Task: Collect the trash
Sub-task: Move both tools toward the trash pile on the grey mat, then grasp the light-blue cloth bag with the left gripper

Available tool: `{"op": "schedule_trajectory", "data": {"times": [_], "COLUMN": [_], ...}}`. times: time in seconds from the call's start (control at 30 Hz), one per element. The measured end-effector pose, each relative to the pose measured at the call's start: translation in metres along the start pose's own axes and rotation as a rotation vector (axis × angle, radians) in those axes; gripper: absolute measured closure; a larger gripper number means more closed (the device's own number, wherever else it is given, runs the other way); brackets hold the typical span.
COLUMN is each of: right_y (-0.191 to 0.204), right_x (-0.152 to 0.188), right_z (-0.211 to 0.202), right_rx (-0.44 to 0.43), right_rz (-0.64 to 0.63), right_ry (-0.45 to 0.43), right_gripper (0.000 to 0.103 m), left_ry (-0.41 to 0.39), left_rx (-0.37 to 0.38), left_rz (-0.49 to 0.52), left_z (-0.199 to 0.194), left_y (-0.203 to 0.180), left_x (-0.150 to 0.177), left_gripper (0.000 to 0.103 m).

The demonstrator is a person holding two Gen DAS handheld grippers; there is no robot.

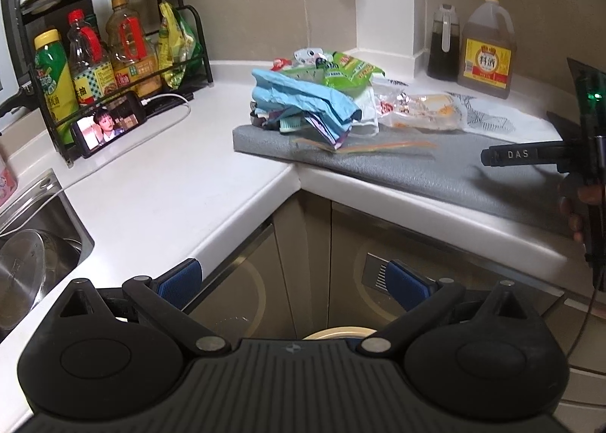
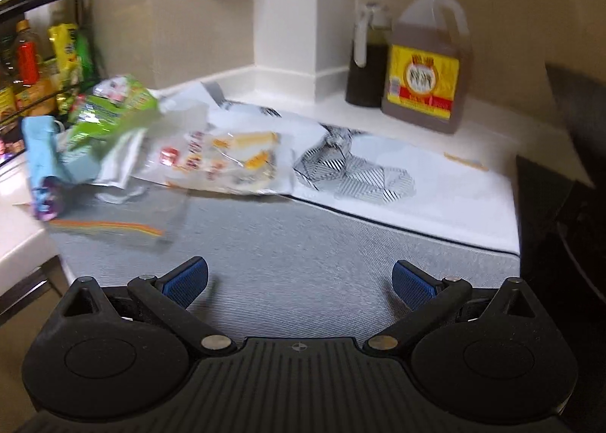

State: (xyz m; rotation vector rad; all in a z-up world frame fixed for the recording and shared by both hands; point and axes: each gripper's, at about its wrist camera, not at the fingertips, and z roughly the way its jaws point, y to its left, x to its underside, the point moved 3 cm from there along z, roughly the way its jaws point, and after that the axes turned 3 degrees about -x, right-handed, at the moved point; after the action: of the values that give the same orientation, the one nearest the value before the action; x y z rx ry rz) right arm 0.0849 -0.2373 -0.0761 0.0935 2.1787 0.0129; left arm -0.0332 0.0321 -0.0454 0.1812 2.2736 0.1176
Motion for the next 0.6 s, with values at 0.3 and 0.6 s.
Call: {"op": "schedule_trajectory", "data": {"times": [0.3, 0.6], "right_y": [-0.009, -0.01], "right_x": [0.004, 0.005], "right_z": [0.024, 0.024], "right_rx": [0.003, -0.014], "right_rz": [-0.01, -0.004], "right_ry": [0.019, 0.022], "right_gripper": [0.0, 0.0], "left_ry": [-0.041, -0.07], "left_rx": [0.019, 0.006], "left_rz": [0.027, 0.008], "left_z": [0.007, 0.014], "left_y": [-0.012, -0.006], "left_x": [-0.008, -0.04], "left_gripper": [0.0, 0.0]}}
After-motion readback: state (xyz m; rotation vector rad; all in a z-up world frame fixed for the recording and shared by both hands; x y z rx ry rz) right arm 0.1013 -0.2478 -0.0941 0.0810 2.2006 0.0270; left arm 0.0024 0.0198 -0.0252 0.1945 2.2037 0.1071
